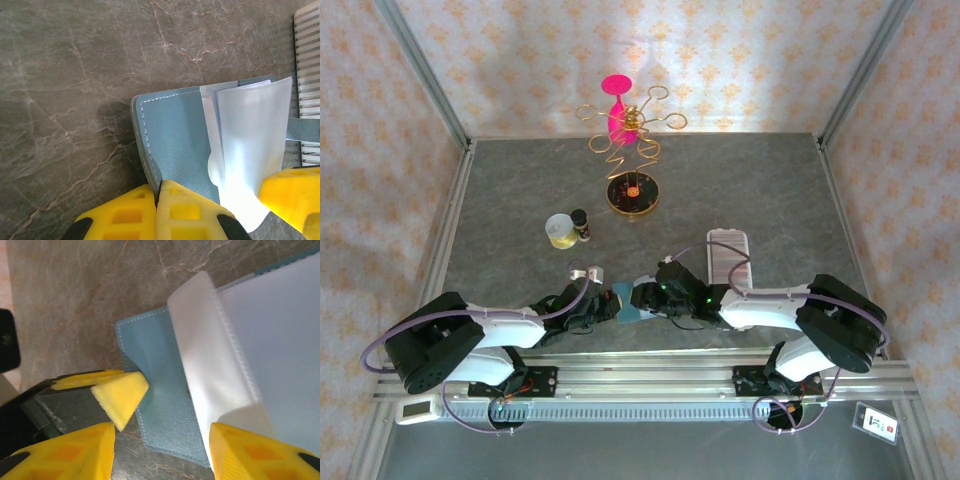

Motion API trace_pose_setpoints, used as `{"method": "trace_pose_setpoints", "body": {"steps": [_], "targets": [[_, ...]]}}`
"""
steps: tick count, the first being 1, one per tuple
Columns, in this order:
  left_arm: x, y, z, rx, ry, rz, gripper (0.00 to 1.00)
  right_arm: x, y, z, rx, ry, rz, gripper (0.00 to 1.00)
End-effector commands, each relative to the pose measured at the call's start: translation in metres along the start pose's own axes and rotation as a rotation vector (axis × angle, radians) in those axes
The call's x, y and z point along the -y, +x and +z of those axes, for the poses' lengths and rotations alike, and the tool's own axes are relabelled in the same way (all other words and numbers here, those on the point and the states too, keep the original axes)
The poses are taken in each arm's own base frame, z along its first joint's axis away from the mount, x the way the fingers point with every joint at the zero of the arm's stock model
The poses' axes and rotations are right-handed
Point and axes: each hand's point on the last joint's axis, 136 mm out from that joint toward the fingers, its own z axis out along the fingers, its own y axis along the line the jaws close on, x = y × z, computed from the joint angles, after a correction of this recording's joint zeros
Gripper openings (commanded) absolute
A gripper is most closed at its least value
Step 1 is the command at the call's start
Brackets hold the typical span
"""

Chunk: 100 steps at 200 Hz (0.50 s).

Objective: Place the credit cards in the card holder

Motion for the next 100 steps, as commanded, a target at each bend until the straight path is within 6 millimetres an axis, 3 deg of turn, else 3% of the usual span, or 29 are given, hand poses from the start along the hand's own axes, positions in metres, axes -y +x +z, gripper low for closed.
{"method": "trace_pose_setpoints", "body": {"steps": [1, 40, 59, 84, 100], "targets": [[-0.015, 0.012, 0.000, -0.037, -0.036, -0.006, 0.00, -0.021, -0.007, -0.003, 0.028, -0.083, 0.018, 0.51], [-0.019, 0.015, 0.002, -0.042, -0.043, -0.005, 0.00, -0.036, -0.016, -0.006, 0.055, -0.110, 0.026, 0.51], [-0.021, 0.016, 0.003, -0.047, -0.050, -0.004, 0.00, -0.044, -0.026, -0.018, 0.111, -0.091, 0.013, 0.51], [-0.023, 0.018, 0.004, -0.054, -0.057, 0.002, 0.00, -0.005, -0.043, -0.038, 0.229, 0.127, 0.018, 0.59], [-0.024, 0.018, 0.003, -0.055, -0.060, 0.003, 0.00, 0.021, -0.041, -0.042, 0.236, 0.237, 0.014, 0.61]]}}
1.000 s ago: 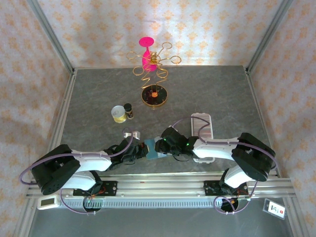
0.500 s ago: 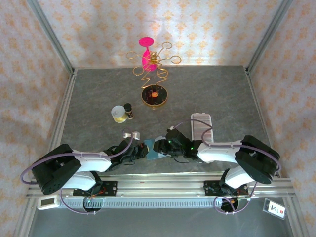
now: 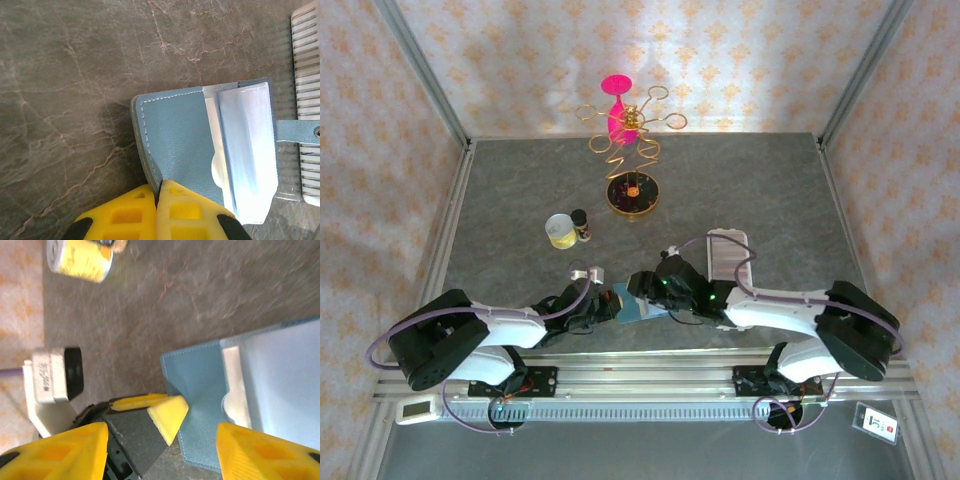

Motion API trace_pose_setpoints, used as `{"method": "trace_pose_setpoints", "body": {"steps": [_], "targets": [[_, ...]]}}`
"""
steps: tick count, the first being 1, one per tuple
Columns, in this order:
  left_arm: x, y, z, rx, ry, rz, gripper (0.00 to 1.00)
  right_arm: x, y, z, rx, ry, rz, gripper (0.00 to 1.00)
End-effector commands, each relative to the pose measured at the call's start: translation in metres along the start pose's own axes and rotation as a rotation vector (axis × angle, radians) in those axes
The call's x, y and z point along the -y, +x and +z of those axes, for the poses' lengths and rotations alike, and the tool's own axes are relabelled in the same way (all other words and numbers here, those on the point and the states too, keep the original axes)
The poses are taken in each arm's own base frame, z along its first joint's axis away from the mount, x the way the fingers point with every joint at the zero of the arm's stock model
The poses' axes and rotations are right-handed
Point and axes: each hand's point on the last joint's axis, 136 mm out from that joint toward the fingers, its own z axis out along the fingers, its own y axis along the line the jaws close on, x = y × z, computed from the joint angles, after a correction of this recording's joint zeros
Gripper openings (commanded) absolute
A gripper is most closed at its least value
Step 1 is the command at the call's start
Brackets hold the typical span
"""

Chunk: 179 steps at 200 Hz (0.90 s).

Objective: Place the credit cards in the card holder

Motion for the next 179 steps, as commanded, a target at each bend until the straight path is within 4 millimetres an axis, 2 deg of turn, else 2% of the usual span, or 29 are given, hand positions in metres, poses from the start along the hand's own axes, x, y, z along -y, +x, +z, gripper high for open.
{"method": "trace_pose_setpoints", "body": {"steps": [1, 32, 65, 115, 134, 179], "targets": [[-0.024, 0.018, 0.000, -0.058, -0.072, 0.002, 0.00, 0.047, -0.013, -0.014, 0.093, 0.234, -0.022, 0.61], [-0.023, 0.017, 0.001, -0.058, -0.070, 0.001, 0.00, 0.069, 0.002, -0.004, 0.031, 0.305, -0.032, 0.60], [-0.022, 0.018, 0.001, -0.064, -0.066, 0.002, 0.00, 0.089, 0.006, 0.003, 0.020, 0.391, -0.040, 0.59], [-0.021, 0.017, -0.001, -0.057, -0.063, -0.002, 0.00, 0.105, 0.021, 0.015, -0.053, 0.448, -0.064, 0.59], [-0.022, 0.016, -0.002, -0.055, -0.064, -0.002, 0.00, 0.097, 0.025, 0.020, -0.075, 0.413, -0.061, 0.61], [-0.023, 0.017, -0.002, -0.055, -0.066, -0.004, 0.00, 0.056, 0.026, 0.030, -0.095, 0.244, -0.045, 0.63]]}}
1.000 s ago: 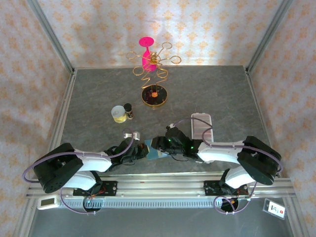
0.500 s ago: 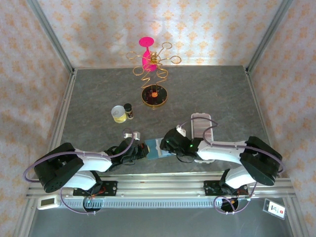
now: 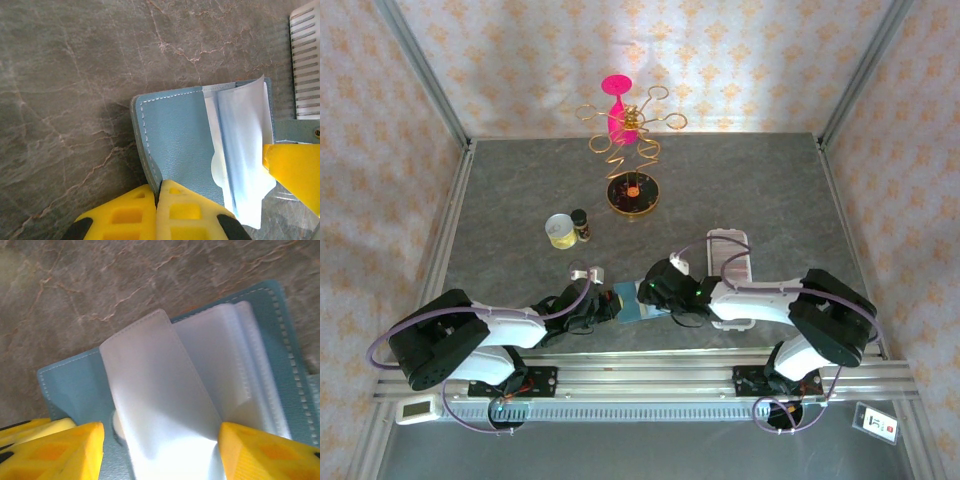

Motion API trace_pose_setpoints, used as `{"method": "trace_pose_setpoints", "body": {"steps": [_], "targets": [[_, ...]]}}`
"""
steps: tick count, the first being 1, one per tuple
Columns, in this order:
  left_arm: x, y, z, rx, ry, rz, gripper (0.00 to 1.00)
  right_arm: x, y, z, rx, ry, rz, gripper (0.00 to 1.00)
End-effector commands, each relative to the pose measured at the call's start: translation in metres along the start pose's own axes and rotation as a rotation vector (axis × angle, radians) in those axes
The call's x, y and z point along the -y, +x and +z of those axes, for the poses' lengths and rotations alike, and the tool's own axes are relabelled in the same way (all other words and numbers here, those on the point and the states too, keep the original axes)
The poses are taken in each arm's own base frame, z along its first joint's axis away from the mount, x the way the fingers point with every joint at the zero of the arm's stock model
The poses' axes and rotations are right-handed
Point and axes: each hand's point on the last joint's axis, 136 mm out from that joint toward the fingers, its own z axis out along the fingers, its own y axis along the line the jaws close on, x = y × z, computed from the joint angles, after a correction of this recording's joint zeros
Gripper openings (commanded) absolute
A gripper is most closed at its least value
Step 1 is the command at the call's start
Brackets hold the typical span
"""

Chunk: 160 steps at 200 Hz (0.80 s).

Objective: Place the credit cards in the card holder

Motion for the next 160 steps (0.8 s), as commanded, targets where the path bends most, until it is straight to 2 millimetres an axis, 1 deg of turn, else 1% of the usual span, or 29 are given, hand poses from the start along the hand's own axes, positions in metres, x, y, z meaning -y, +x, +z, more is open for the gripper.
{"method": "trace_pose_setpoints", "body": {"steps": [1, 23, 50, 90, 117, 139, 154, 160], "targets": [[-0.023, 0.017, -0.002, -0.054, -0.070, -0.005, 0.00, -0.010, 0.013, 0.004, -0.058, -0.044, -0.014, 0.63], [-0.022, 0.017, -0.002, -0.052, -0.063, -0.009, 0.00, -0.021, 0.014, 0.003, -0.071, -0.099, -0.001, 0.63], [-0.022, 0.017, -0.002, -0.049, -0.055, -0.018, 0.00, -0.026, 0.017, 0.004, -0.085, -0.141, 0.020, 0.63], [-0.020, 0.017, -0.002, -0.047, -0.039, -0.028, 0.00, -0.043, 0.017, -0.002, -0.089, -0.242, 0.055, 0.62], [-0.020, 0.018, -0.003, -0.046, -0.030, -0.041, 0.00, -0.045, 0.017, -0.003, -0.093, -0.259, 0.065, 0.62], [-0.019, 0.018, -0.005, -0.036, -0.011, -0.059, 0.06, -0.049, 0.017, -0.006, -0.089, -0.286, 0.077, 0.62], [-0.021, 0.016, -0.006, -0.022, -0.013, -0.069, 0.14, -0.049, 0.017, -0.006, -0.086, -0.297, 0.086, 0.62], [-0.022, 0.015, -0.007, -0.016, -0.016, -0.072, 0.15, -0.049, 0.017, -0.006, -0.088, -0.302, 0.089, 0.62]]}}
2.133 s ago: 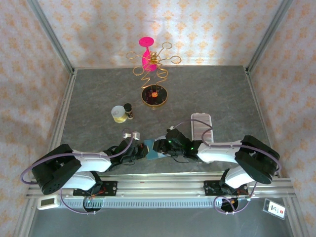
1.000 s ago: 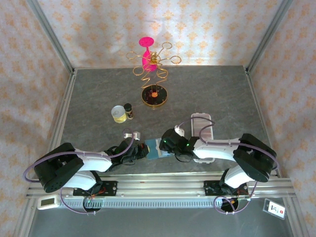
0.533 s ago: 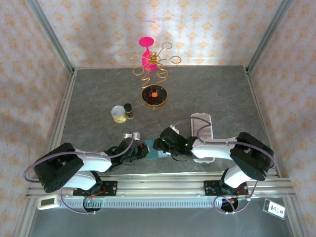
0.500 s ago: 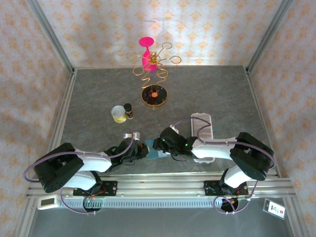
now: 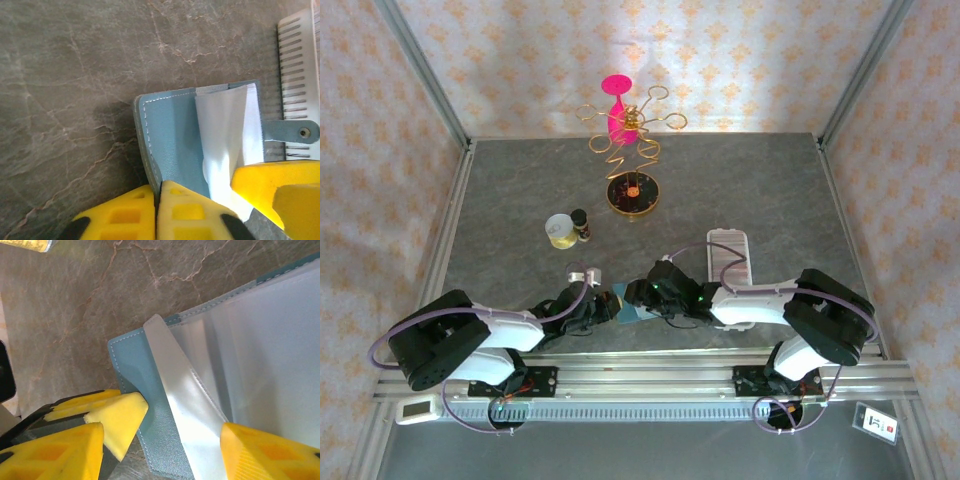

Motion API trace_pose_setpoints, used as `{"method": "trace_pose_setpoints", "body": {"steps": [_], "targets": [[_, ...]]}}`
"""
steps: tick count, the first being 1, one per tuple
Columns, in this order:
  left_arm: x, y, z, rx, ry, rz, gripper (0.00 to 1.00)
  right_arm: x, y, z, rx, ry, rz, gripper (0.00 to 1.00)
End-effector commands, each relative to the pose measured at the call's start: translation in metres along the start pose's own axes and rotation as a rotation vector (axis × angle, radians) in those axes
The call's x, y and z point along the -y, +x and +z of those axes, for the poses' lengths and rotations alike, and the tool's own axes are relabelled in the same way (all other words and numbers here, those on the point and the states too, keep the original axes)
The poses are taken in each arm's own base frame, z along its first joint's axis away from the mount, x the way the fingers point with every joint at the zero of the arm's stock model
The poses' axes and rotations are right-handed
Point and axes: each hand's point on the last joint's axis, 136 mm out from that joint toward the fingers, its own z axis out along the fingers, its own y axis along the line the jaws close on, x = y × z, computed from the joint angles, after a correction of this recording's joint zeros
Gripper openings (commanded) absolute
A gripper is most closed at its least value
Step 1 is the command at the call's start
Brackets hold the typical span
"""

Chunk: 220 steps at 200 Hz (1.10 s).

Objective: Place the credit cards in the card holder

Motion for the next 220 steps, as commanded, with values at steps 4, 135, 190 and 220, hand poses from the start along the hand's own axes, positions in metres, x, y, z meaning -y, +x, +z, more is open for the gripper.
{"method": "trace_pose_setpoints", "body": {"steps": [4, 135, 190, 220], "targets": [[-0.023, 0.012, -0.006, -0.028, -0.063, -0.028, 0.17, -0.011, 0.001, -0.004, 0.005, -0.062, 0.022, 0.62], [-0.037, -0.031, -0.048, 0.218, -0.134, -0.116, 0.09, -0.014, 0.001, 0.002, 0.006, -0.076, 0.025, 0.53], [0.012, -0.073, -0.061, 0.213, -0.101, -0.100, 0.04, -0.011, 0.002, 0.007, -0.006, -0.061, 0.016, 0.39], [0.048, -0.080, -0.034, 0.105, -0.076, -0.044, 0.00, -0.008, 0.004, 0.009, -0.011, -0.052, 0.013, 0.35]]}}
